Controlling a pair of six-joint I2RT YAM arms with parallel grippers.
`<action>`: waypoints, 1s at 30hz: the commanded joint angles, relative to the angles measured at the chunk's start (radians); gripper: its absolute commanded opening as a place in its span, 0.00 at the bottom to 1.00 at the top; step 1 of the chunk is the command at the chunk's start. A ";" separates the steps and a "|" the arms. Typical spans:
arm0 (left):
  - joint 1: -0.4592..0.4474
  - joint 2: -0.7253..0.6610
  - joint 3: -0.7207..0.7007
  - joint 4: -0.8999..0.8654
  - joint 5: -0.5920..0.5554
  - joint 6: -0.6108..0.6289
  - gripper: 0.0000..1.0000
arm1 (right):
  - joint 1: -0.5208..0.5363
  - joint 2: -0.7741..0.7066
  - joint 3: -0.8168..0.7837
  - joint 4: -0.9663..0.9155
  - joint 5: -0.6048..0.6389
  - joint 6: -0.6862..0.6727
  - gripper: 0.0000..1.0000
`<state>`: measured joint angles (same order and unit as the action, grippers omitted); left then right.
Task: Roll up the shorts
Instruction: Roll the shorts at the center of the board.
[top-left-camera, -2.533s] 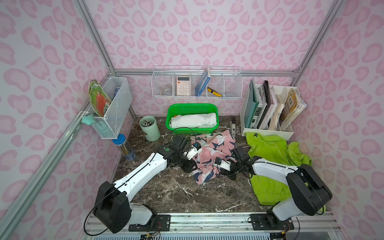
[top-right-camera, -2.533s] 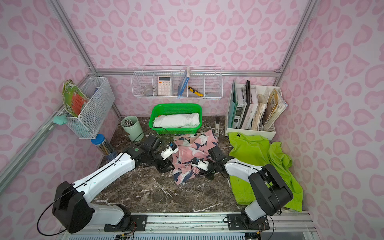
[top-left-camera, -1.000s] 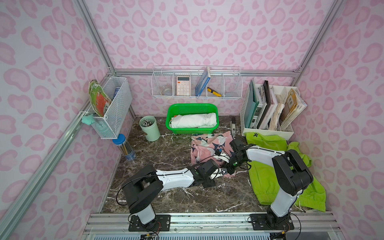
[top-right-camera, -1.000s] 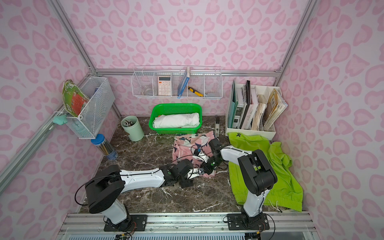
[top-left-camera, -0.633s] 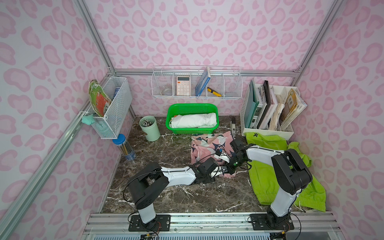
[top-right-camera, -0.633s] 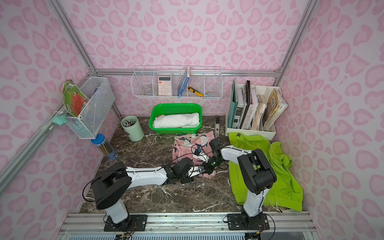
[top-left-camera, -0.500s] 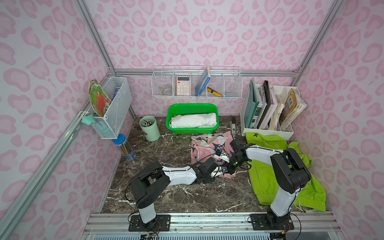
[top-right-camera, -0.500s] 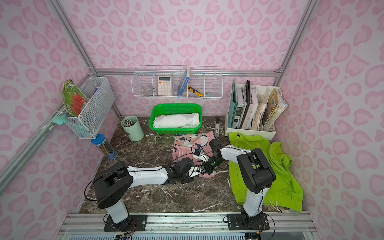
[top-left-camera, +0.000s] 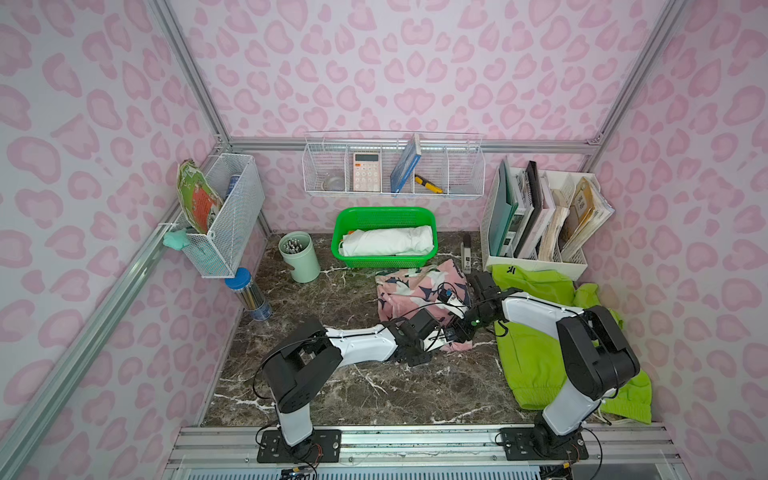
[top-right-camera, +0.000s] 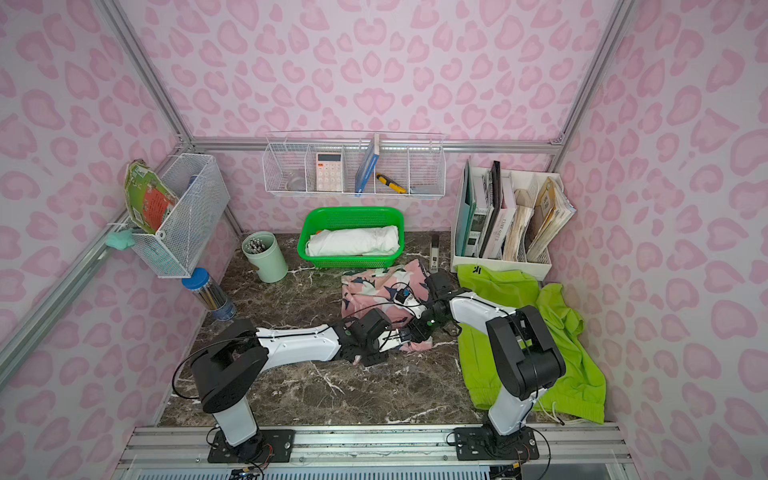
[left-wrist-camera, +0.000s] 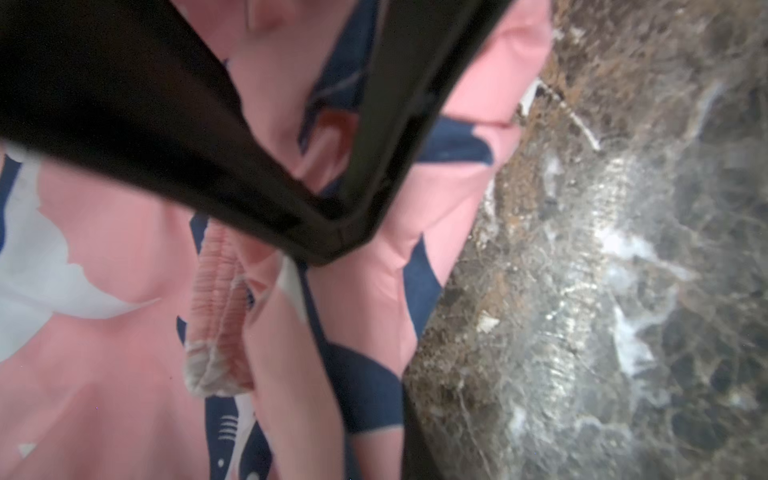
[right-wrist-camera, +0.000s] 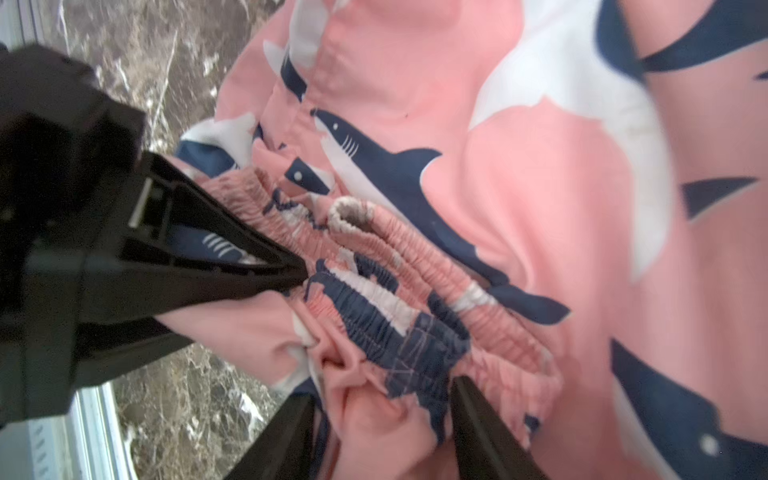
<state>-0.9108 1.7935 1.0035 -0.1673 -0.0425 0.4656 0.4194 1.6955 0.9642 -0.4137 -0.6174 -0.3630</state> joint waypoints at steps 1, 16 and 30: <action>0.006 -0.009 0.001 -0.075 0.029 -0.044 0.14 | -0.012 -0.035 -0.009 0.059 0.012 0.047 0.60; 0.045 -0.063 0.079 -0.298 0.188 -0.089 0.13 | -0.051 -0.349 -0.148 0.277 0.355 0.125 0.69; 0.146 -0.002 0.236 -0.566 0.460 -0.108 0.04 | 0.061 -0.838 -0.490 0.523 0.316 -0.196 0.87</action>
<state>-0.7799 1.7733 1.2102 -0.6415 0.3115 0.3656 0.4374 0.9134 0.5148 0.0357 -0.3031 -0.4320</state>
